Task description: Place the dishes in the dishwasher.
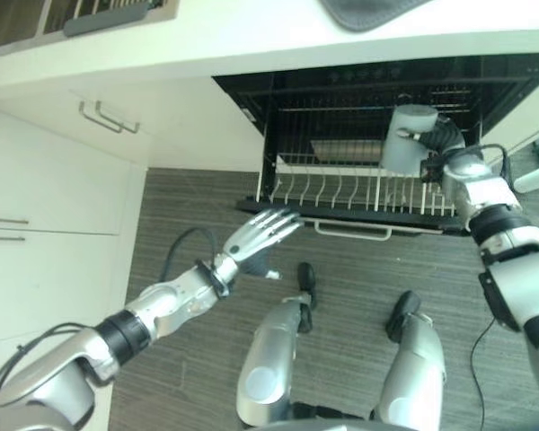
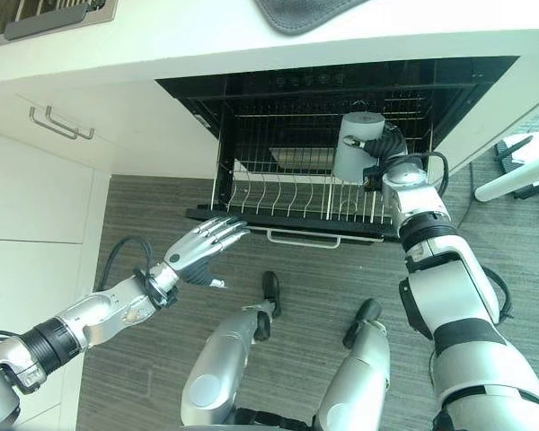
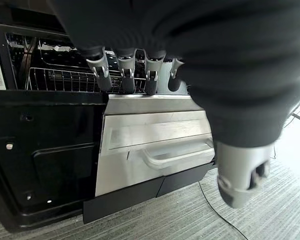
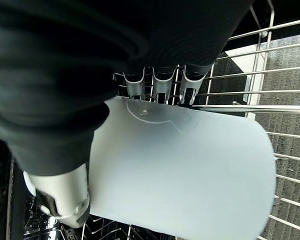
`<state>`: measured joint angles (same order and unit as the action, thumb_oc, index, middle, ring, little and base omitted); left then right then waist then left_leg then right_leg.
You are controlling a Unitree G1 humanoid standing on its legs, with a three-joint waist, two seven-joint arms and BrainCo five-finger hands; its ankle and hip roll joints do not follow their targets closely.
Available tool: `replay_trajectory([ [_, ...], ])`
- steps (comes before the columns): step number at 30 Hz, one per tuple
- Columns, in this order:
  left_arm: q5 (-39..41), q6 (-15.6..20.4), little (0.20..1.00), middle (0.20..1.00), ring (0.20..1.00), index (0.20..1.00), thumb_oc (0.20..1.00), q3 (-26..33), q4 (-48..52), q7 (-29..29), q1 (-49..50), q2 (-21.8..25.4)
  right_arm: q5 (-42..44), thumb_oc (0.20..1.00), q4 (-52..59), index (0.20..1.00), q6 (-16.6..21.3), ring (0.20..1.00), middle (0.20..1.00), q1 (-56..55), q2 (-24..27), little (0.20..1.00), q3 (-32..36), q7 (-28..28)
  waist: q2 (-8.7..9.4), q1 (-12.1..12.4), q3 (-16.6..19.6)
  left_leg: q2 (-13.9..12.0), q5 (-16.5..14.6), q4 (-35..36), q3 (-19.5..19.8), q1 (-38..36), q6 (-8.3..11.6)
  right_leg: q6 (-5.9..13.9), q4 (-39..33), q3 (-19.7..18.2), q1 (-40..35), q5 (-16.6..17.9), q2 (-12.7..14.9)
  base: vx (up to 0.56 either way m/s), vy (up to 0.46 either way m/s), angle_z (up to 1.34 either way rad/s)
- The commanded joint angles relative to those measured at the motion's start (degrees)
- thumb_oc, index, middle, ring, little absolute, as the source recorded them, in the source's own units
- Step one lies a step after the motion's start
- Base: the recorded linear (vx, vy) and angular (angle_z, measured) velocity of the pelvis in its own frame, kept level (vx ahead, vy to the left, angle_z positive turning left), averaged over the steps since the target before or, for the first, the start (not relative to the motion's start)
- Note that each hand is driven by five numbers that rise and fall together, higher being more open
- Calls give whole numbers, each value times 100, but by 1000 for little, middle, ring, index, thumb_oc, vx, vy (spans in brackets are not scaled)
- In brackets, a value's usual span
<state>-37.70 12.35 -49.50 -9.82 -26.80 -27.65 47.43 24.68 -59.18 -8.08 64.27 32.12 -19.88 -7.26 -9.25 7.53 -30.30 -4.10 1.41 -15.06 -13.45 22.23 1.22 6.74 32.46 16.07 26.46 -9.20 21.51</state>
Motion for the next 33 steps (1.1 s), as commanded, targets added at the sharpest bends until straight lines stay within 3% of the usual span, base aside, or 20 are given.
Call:
replay_trajectory([
  [1, -202, 11, 1000, 1000, 1000, 1000, 1000, -70, 403, -99, -6, -153, -115, 200, -315, 200, 117, 200, 200, 450, 14, 200, -272, -116, -274, 217, 51, 15, -723, -539, -36, 236, 48, -37, -90, 139, 89, -80, -244, 0, 0, 0],
  [4, -221, -7, 1000, 1000, 1000, 1000, 1000, -90, 393, -104, -21, -179, -126, 200, -348, 200, 193, 200, 200, 425, -16, 200, -267, -274, -281, 217, 51, 14, -721, -546, -46, 261, 47, -39, -91, 140, 108, -73, -242, 0, 0, 0],
  [5, -213, -1, 1000, 1000, 1000, 1000, 1000, -80, 378, -97, -37, -183, -188, 1000, -356, 1000, 224, 1000, 1000, 419, -30, 1000, -242, -431, -288, 210, 51, 11, -719, -547, -47, 278, 49, -34, -79, 135, 128, -72, -243, 0, 0, 0],
  [8, -198, -12, 1000, 1000, 1000, 1000, 1000, -88, 361, -104, -51, -193, -708, 1000, -382, 1000, 163, 1000, 1000, 425, -9, 1000, -244, -1232, -287, 200, 51, 17, -743, -579, -42, 308, 31, -27, -52, 117, 166, -75, -247, 0, 0, 0],
  [9, -209, -52, 1000, 1000, 1000, 1000, 1000, -109, 355, -110, -52, -241, -824, 1000, -463, 1000, 176, 1000, 1000, 470, 4, 1000, -273, -1825, -292, 204, 51, 21, -751, -578, -50, 310, 26, -25, -73, 117, 159, -77, -253, 0, 0, 0],
  [14, -301, -29, 1000, 1000, 1000, 1000, 1000, -204, 158, -347, -33, -373, -1110, 1000, -556, 1000, 277, 1000, 1000, 572, -33, 1000, -303, -2830, -331, 201, 51, 33, -735, -522, -68, 297, 20, -13, -124, 107, 159, -60, -289, 0, 0, 0],
  [16, -551, -86, 1000, 1000, 1000, 1000, 1000, -274, -29, -545, 93, -548, -1651, 1000, -547, 1000, 406, 1000, 1000, 607, -23, 1000, -277, -3731, -390, 186, 51, 61, -741, -508, -79, 267, -1, -11, -120, 79, 156, -66, -301, 3, 42, 0],
  [18, -668, -113, 1000, 1000, 1000, 1000, 1000, -280, -117, -644, 174, -650, -1723, 1000, -530, 1000, 512, 1000, 1000, 596, -38, 1000, -243, -4056, -411, 175, 51, 84, -748, -494, -88, 238, -11, -19, -140, 54, 135, -74, -323, -1, 22, 0],
  [24, -847, -78, 1000, 1000, 1000, 1000, 1000, -234, -316, -791, 359, -823, -1927, 1000, -345, 1000, 740, 1000, 1000, 418, -144, 1000, -134, -4498, -444, 142, 51, 126, -805, -487, -87, 112, -42, -27, -153, -3, 36, -110, -339, 0, 0, -2],
  [28, -1015, -33, 1000, 1000, 1000, 1000, 1000, -211, -433, -847, 529, -930, -1561, 1000, -190, 1000, 1140, 1000, 1000, 283, -252, 1000, 19, -4737, -463, 96, 51, 130, -825, -429, -113, -115, -42, -26, -214, -35, -166, -137, -337, 4, 12, -7],
  [33, -1134, 24, 1000, 1000, 1000, 1000, 1000, -87, -569, -853, 737, -987, 48, 1000, 43, 1000, 1497, 1000, 1000, -109, -536, 1000, 421, -3843, -412, 12, 51, 106, -832, -284, -158, -492, -13, -28, -358, -16, -515, -155, -325, 4, -5, -3],
])
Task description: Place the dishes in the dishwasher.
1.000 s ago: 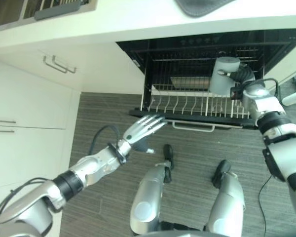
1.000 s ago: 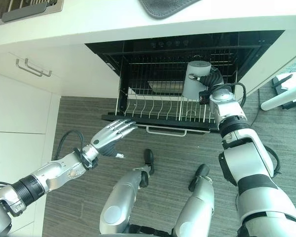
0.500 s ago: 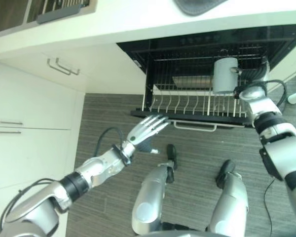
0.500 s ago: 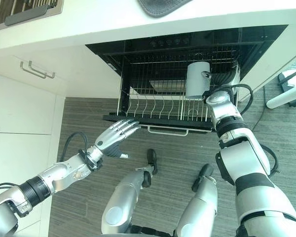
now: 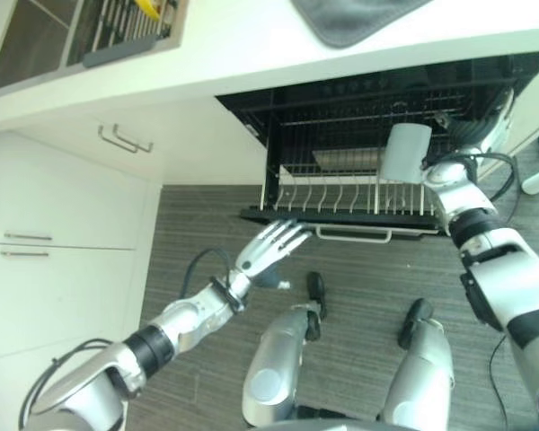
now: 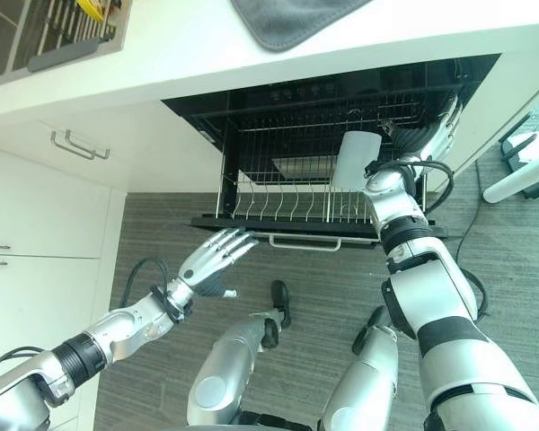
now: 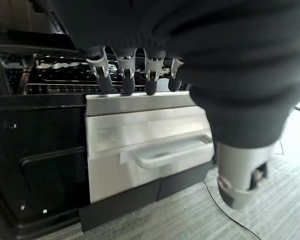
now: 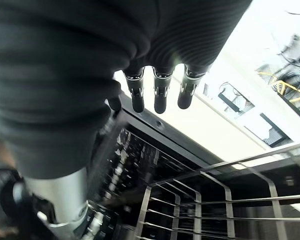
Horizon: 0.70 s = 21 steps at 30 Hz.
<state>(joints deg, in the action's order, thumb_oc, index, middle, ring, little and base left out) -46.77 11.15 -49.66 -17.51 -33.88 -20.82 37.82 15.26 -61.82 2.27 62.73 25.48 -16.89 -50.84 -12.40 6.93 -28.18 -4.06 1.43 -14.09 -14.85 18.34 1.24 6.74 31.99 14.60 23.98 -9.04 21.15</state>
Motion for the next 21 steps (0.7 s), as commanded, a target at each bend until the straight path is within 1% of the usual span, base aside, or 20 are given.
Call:
replay_trajectory([
  [1, -241, 149, 1000, 1000, 1000, 1000, 1000, -41, 192, -132, 78, -28, 1182, 1000, 372, 1000, 508, 1000, 1000, -35, 79, 1000, 177, 640, -83, 59, -162, 92, -836, -368, -28, -146, -12, -27, -327, 138, -308, -170, -284, 17, -19, -3],
  [4, -290, 132, 1000, 1000, 1000, 1000, 1000, 36, 149, -132, 195, -36, 2030, 1000, 745, 1000, 681, 1000, 1000, -365, -123, 1000, 332, 1404, -19, -24, -161, 43, -834, -297, -98, -387, 8, -34, -409, 164, -528, -172, -262, 0, 0, 0],
  [5, -298, 120, 1000, 1000, 1000, 1000, 1000, 76, 127, -149, 240, -27, 2535, 1000, 1001, 1000, 687, 1000, 1000, -522, -249, 1000, 412, 1761, 5, -74, -160, 8, -833, -272, -147, -495, 19, -41, -433, 170, -620, -177, -253, 0, 0, 0],
  [7, -328, 139, 1000, 1000, 1000, 1000, 1000, 200, 58, -200, 407, -17, 3029, 1000, 1600, 1000, 616, 1000, 1000, -1050, -501, 1000, 507, 2252, 72, -163, -92, -37, -840, -174, -219, -740, 31, -45, -519, 199, -844, -196, -254, 5, 10, -11],
  [8, -355, 131, 1000, 1000, 1000, 1000, 1000, 245, 52, -211, 476, -20, 3144, 1000, 1845, 1000, 546, 1000, 1000, -1272, -595, 1000, 510, 2377, 107, -191, -47, -61, -845, -132, -260, -823, 37, -42, -576, 225, -926, -193, -249, 6, 3, -12],
  [12, -435, 87, 1000, 1000, 1000, 1000, 1000, 426, 43, -248, 731, -18, 3231, 1000, 2597, 1000, 503, 1000, 1000, -2051, -862, 1000, 408, 2564, 251, -273, 151, -116, -852, 12, -352, -1088, 48, -17, -821, 307, -1229, -154, -266, -3, -21, -3],
  [14, -434, 40, 1000, 1000, 1000, 1000, 1000, 573, 45, -221, 889, -23, 3140, 1000, 3085, 1000, 487, 1000, 1000, -2569, -1020, 1000, 268, 2618, 376, -328, 320, -148, -856, 131, -382, -1271, 50, 13, -995, 361, -1450, -133, -294, 3, -63, -1],
  [16, -414, 7, 1000, 1000, 1000, 1000, 1000, 719, 24, -197, 1012, -29, 3004, 1000, 3473, 1000, 571, 1000, 1000, -3026, -1140, 1000, 101, 2683, 492, -367, 484, -170, -845, 255, -386, -1435, 52, 44, -1178, 416, -1668, -101, -311, -14, -85, 0],
  [17, -394, 2, 1000, 1000, 1000, 1000, 1000, 841, 31, -201, 1136, -52, 2888, 1000, 3719, 1000, 669, 1000, 1000, -3395, -1185, 1000, 28, 2825, 562, -392, 611, -191, -827, 354, -379, -1567, 58, 64, -1332, 465, -1848, -63, -332, -15, -100, -2],
  [19, -327, 24, 1000, 1000, 1000, 1000, 1000, 1030, 6, -165, 1269, -97, 2693, 1000, 4096, 1000, 869, 1000, 1000, -3901, -1160, 1000, -119, 2989, 650, -418, 836, -228, -793, 472, -352, -1748, 71, 82, -1536, 516, -2091, 3, -372, -19, -82, -2],
  [21, -272, 43, 1000, 1000, 1000, 1000, 1000, 1125, -55, -136, 1325, -162, 2535, 1000, 4288, 1000, 986, 1000, 1000, -4161, -1163, 1000, -200, 3050, 692, -435, 990, -249, -778, 514, -329, -1854, 80, 78, -1639, 542, -2236, 34, -400, 15, -44, 5],
])
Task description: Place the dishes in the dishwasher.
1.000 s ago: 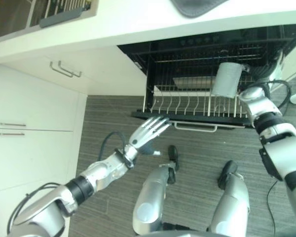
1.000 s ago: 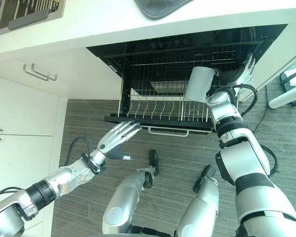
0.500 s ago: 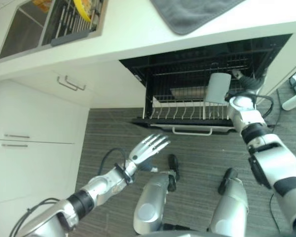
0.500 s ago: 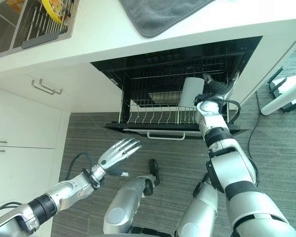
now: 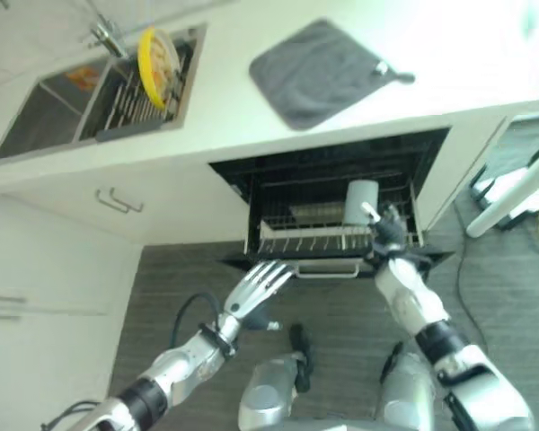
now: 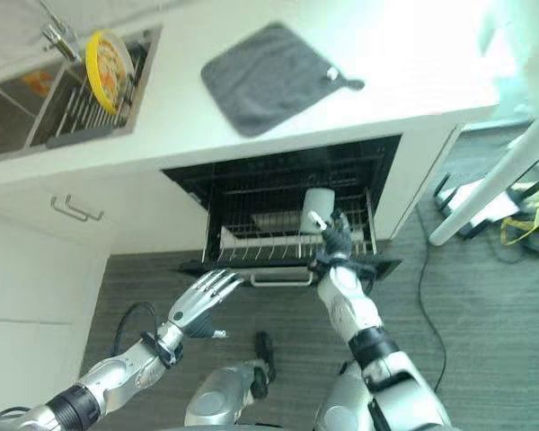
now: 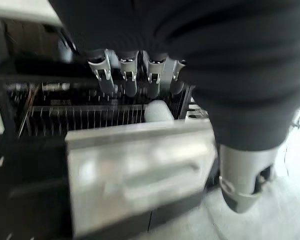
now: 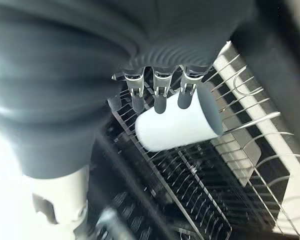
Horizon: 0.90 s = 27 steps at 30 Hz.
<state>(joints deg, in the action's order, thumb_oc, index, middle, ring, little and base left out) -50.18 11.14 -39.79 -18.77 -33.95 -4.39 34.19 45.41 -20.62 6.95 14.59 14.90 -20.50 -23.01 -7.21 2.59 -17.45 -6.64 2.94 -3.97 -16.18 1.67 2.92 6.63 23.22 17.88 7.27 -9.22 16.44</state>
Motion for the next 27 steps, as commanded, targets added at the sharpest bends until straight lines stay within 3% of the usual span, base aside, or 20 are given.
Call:
replay_trajectory([
  [1, 142, 68, 1000, 1000, 1000, 1000, 1000, 188, 2, -136, -290, 147, -563, 1000, 279, 1000, 598, 1000, 1000, 489, -91, 1000, 115, 330, 197, -9, 36, -7, -916, -463, -173, -269, -77, 82, -835, 234, -678, 67, 48, 33, -40, 7],
  [4, 458, 134, 1000, 1000, 1000, 1000, 1000, 343, -201, -119, -285, -14, -847, 1000, 496, 1000, 841, 1000, 1000, 175, -45, 1000, 54, 479, 250, -6, 362, -41, -869, -305, -83, -514, -44, 64, -1044, 280, -992, 88, -44, 37, -43, 4],
  [6, 817, 203, 1000, 1000, 1000, 1000, 1000, 551, -434, -100, -347, -222, -1145, 1000, 699, 1000, 1000, 1000, 1000, -72, -1, 1000, -3, 782, 302, 11, 569, -84, -670, -59, -28, -681, -40, 1, -1288, 375, -1239, 220, -165, -9, -64, 11],
  [11, 1574, 249, 1000, 1000, 1000, 1000, 1000, 832, -622, 40, -221, -448, -1291, 1000, 992, 1000, 1189, 1000, 1000, -409, 149, 1000, 33, 1355, 417, 26, 734, -118, -616, 172, 38, -883, 1, 21, -1579, 433, -1499, 307, -254, 45, -40, 10],
  [12, 2154, 360, 1000, 1000, 1000, 1000, 1000, 930, -649, 291, -145, -513, -1310, 1000, 1063, 1000, 1155, 1000, 1000, -486, 199, 1000, 94, 1653, 450, 25, 760, -121, -621, 191, 43, -907, 10, 34, -1647, 437, -1535, 338, -265, 59, -64, -1],
  [13, 3389, 381, 1000, 1000, 1000, 1000, 1000, 1233, -689, 922, 126, -744, -1149, 1000, 1241, 1000, 1024, 1000, 1000, -735, 310, 1000, 249, 2421, 520, 24, 789, -139, -616, 234, 5, -958, 31, 60, -1810, 488, -1603, 438, -279, 52, -59, 1],
  [14, 3657, 384, 1000, 1000, 1000, 1000, 1000, 1266, -703, 1082, 166, -777, -1131, 1000, 1272, 1000, 1003, 1000, 1000, -776, 317, 1000, 279, 2513, 530, 21, 791, -139, -617, 238, -2, -965, 35, 66, -1839, 495, -1615, 458, -279, 60, -85, 11],
  [15, 5131, 403, 1000, 1000, 1000, 1000, 1000, 1493, -807, 2343, 571, -1135, -1045, 1000, 1404, 1000, 797, 1000, 1000, -1057, 432, 1000, 546, 2843, 612, 16, 789, -146, -632, 232, -41, -975, 61, 111, -2003, 548, -1645, 588, -274, 38, -52, 8],
  [17, 5854, 338, 1000, 1000, 1000, 1000, 1000, 1671, -1036, 2975, 889, -1453, -977, 1000, 1369, 1000, 563, 1000, 1000, -1275, 449, 1000, 816, 3045, 655, -28, 783, -133, -654, 256, -74, -993, 63, 147, -2096, 531, -1642, 659, -278, 21, -21, 3],
  [19, 6468, 450, 1000, 1000, 1000, 1000, 1000, 1824, -1394, 3459, 1167, -1709, -1074, 1000, 1249, 1000, 660, 1000, 1000, -1453, 493, 1000, 1020, 3345, 692, -79, 786, -115, -780, 259, -46, -1045, 89, 218, -2084, 436, -1661, 588, -300, 46, 21, -4],
  [20, 6543, 475, 1000, 1000, 1000, 1000, 1000, 1838, -1425, 3497, 1178, -1726, -1088, 1000, 1242, 1000, 689, 1000, 1000, -1465, 501, 1000, 1035, 3385, 700, -83, 773, -114, -690, 239, -114, -984, 54, 177, -2081, 492, -1608, 673, -283, 71, 39, -5],
  [23, 7793, 829, 1000, 1000, 1000, 1000, 1000, 2342, -1513, 4404, 1426, -1877, -1444, 1000, 1508, 1000, 1226, 1000, 1000, -1763, 660, 1000, 1368, 4008, 745, -124, 739, -48, -840, 257, -67, -1005, 18, 294, -1995, 413, -1579, 600, -231, 12, 89, -6],
  [27, 8518, 999, 1000, 1000, 1000, 1000, 1000, 2719, -581, 5009, 1343, -1537, -1454, 1000, 2052, 1000, 1602, 1000, 1000, -1816, 880, 1000, 1613, 3997, 784, -68, 638, 86, -920, 251, 5, -959, -133, 385, -1818, 417, -1481, 612, -102, -69, 103, 0],
])
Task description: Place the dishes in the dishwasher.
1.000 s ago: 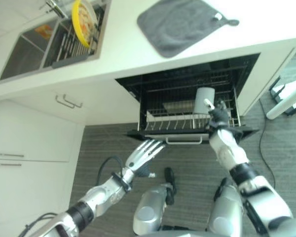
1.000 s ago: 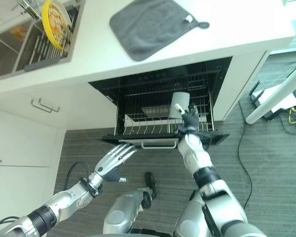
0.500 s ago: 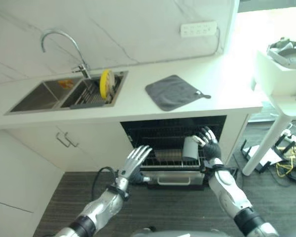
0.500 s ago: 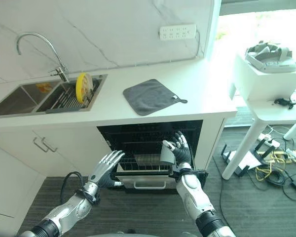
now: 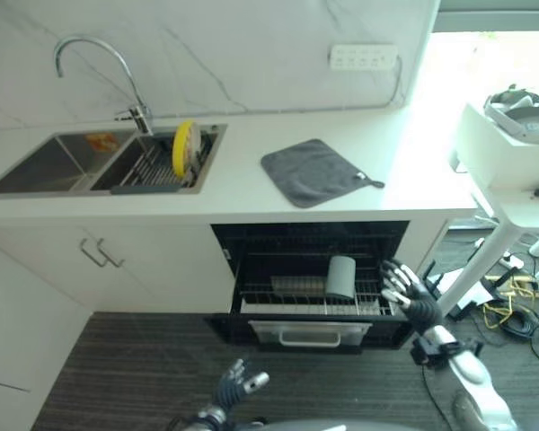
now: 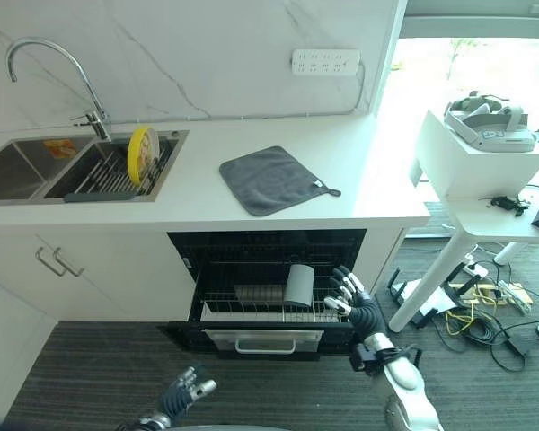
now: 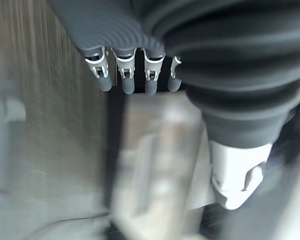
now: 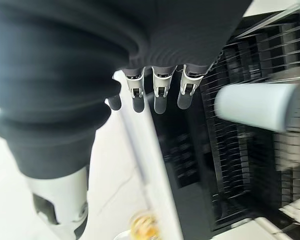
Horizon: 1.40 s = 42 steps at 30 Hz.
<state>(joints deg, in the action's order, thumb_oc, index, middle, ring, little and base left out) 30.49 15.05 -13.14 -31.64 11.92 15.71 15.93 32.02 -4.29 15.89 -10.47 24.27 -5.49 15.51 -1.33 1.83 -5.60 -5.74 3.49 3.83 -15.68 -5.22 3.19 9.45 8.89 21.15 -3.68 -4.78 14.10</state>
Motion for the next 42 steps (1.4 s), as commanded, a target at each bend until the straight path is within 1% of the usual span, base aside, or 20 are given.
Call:
replay_trajectory([
  [1, 520, 685, 1000, 1000, 1000, 1000, 1000, 153, 1405, 393, -951, 578, -94, 1000, 554, 1000, 863, 1000, 1000, 808, 56, 1000, 134, 24, 193, 81, -610, 75, -1006, -523, 4, -246, -245, 154, -309, 130, -335, 207, 217, -123, 75, 3],
  [7, 398, 904, 1000, 1000, 1000, 1000, 1000, 382, 2358, 196, -1462, 917, -231, 1000, 507, 1000, 983, 1000, 1000, 1110, 98, 1000, 82, -194, 150, 259, -661, 139, -878, -453, -23, -182, -338, 171, -316, 314, -270, 329, 306, -78, 11, 12],
  [10, 192, 754, 1000, 1000, 1000, 1000, 1000, 533, 2984, 111, -1549, 990, -195, 1000, 622, 1000, 1009, 1000, 1000, 1073, 81, 1000, 123, -178, 109, 345, -598, 162, -800, -322, 69, -212, -333, 157, -374, 313, -339, 281, 244, 27, -47, 13],
  [16, -151, 572, 1000, 1000, 1000, 1000, 1000, 228, 3132, 147, -1887, 928, -314, 1000, 393, 1000, 1124, 1000, 1000, 1420, -28, 1000, -104, -521, 47, 476, -622, 152, -761, -398, 233, -75, -310, 21, -386, 271, -314, 126, 84, -22, -91, 8],
  [21, 138, 323, 1000, 1000, 1000, 1000, 1000, 260, 3327, 227, -1769, 831, -119, 1000, 389, 1000, 1085, 1000, 1000, 1460, -53, 1000, -133, -232, 42, 488, -580, 80, -725, -407, 312, -32, -213, -86, -534, 151, -313, 44, -132, 9, -121, -3],
  [25, -47, 370, 1000, 1000, 1000, 1000, 1000, 69, 3232, 228, -1748, 697, -15, 1000, 431, 1000, 1029, 1000, 1000, 1518, -11, 1000, -103, 14, 81, 427, -584, -11, -723, -568, 248, 74, -153, -168, -516, 161, -268, -20, -245, -9, -106, -7],
  [26, 128, 367, 1000, 1000, 1000, 1000, 1000, 16, 3188, 224, -1791, 642, -2, 1000, 451, 1000, 1023, 1000, 1000, 1546, 22, 1000, -109, 35, 112, 366, -598, -36, -851, -889, 137, 156, -151, -210, -446, 185, -210, -62, -236, -64, -21, 5],
  [27, 264, 419, 1000, 1000, 1000, 1000, 1000, 46, 3217, 370, -1783, 630, -71, 1000, 518, 1000, 1035, 1000, 1000, 1609, 133, 1000, -32, -45, 217, 322, -705, -71, -1204, -2050, 167, 539, -166, -352, -190, 79, -58, -81, -107, -77, 7, 18],
  [28, 242, 439, 1000, 1000, 1000, 1000, 1000, 76, 3225, 441, -1743, 629, -91, 1000, 496, 1000, 1041, 1000, 1000, 1669, 160, 1000, -37, -110, 208, 364, -755, -116, -1121, -2307, 365, 692, -116, -379, -141, -7, -24, -63, -106, -33, 269, 26],
  [29, 230, 537, 1000, 1000, 1000, 1000, 1000, 134, 3218, 482, -1641, 632, -24, 1000, 405, 1000, 1035, 1000, 1000, 1823, 186, 1000, -36, -127, 154, 414, -790, -259, -977, -2042, 538, 639, -69, -342, -58, -111, 34, -53, -79, 19, 324, 2],
  [30, 247, 565, 1000, 1000, 1000, 1000, 1000, 145, 3216, 478, -1619, 637, -19, 1000, 393, 1000, 1063, 1000, 1000, 1848, 183, 1000, -31, -143, 137, 419, -787, -305, -927, -1938, 551, 607, -47, -331, -49, -122, 39, -58, -76, 46, 616, -34],
  [31, 376, 610, 1000, 1000, 1000, 1000, 1000, 208, 3241, 418, -1594, 673, 137, 1000, 432, 1000, 1111, 1000, 1000, 1886, 217, 1000, 11, -161, 16, 400, -771, -602, -522, -1424, 634, 564, 178, -224, -23, -151, 4, -94, -32, 18, 644, -47],
  [32, 395, 639, 1000, 1000, 1000, 1000, 1000, 249, 3235, 406, -1644, 706, 98, 1000, 485, 1000, 1234, 1000, 1000, 1889, 242, 1000, 86, -343, -35, 346, -783, -738, -396, -1194, 593, 533, 286, -111, 4, -161, -9, -101, 114, 12, 779, -28],
  [34, 406, 650, 1000, 1000, 1000, 1000, 1000, 276, 3178, 433, -1724, 742, -4, 1000, 619, 1000, 1258, 1000, 1000, 1850, 229, 1000, 229, -662, -64, 258, -743, -654, -484, -878, 470, 372, 260, 121, 2, -102, -1, 14, 418, -5, 576, -11],
  [36, 296, 600, 1000, 1000, 1000, 1000, 1000, 274, 3211, 458, -1806, 742, 119, 1000, 748, 1000, 1193, 1000, 1000, 1772, 145, 1000, 368, -798, -57, 237, -735, -514, -572, -829, 426, 351, 176, 240, 10, -34, -14, 119, 642, -20, 440, -3],
  [38, -35, 400, 1000, 1000, 1000, 1000, 1000, 281, 3444, 362, -1781, 755, 102, 1000, 914, 1000, 1066, 1000, 1000, 1576, -104, 1000, 453, -807, -24, 232, -771, -82, -832, -780, 435, 218, -132, 241, 282, -34, 102, 447, 977, 19, 587, 5],
  [39, -37, 393, 1000, 1000, 1000, 1000, 1000, 304, 3471, 334, -1736, 771, 37, 1000, 975, 1000, 998, 1000, 1000, 1501, -189, 1000, 443, -724, -30, 233, -787, 52, -871, -710, 410, 146, -236, 232, 392, -27, 165, 594, 1031, 23, 637, -32],
  [40, -72, 421, 1000, 1000, 1000, 1000, 1000, 434, 3524, 129, -1599, 789, -83, 1000, 1054, 1000, 906, 1000, 1000, 1480, -349, 1000, 282, -552, -98, 299, -806, 201, -884, -412, 237, -67, -380, 176, 592, 164, 281, 699, 987, -30, 568, -82],
  [41, 3, 501, 1000, 1000, 1000, 1000, 1000, 553, 3488, 44, -1541, 863, -48, 1000, 1141, 1000, 893, 1000, 1000, 1437, -375, 1000, 227, -476, -152, 277, -778, 239, -874, -230, 45, -173, -455, 142, 752, 289, 404, 574, 757, -43, 462, -124],
  [42, 46, 489, 1000, 1000, 1000, 1000, 1000, 585, 3481, 34, -1555, 890, -46, 1000, 1163, 1000, 910, 1000, 1000, 1389, -381, 1000, 234, -476, -148, 236, -773, 283, -913, -237, -4, -191, -494, 132, 798, 316, 450, 540, 630, -30, 290, -104],
])
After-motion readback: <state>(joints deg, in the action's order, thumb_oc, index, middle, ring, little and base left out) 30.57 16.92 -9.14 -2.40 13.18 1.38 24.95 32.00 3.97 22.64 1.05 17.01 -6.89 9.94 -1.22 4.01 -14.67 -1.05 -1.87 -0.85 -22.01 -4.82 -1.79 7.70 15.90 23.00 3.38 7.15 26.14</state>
